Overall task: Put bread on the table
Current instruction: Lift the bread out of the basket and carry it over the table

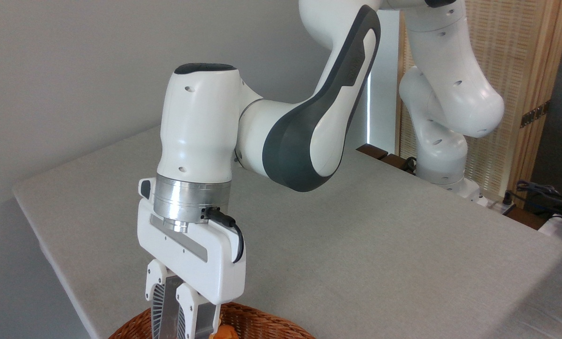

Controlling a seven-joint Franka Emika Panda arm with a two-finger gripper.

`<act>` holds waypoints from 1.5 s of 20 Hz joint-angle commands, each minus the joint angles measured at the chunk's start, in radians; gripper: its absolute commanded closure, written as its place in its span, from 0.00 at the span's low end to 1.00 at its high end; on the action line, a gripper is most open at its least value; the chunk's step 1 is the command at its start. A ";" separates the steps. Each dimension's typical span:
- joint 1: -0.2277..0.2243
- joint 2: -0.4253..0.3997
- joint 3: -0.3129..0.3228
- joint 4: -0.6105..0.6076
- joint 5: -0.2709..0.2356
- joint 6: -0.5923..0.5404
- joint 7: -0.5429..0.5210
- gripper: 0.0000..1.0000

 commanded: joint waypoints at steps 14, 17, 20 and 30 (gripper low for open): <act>-0.025 -0.399 -0.165 -0.075 -0.007 -0.612 -0.177 0.57; -0.100 -0.439 -0.167 -0.138 -0.009 -0.665 -0.290 0.55; -0.163 -0.439 -0.167 -0.186 -0.007 -0.665 -0.424 0.30; -0.201 -0.432 -0.167 -0.198 0.002 -0.685 -0.410 0.00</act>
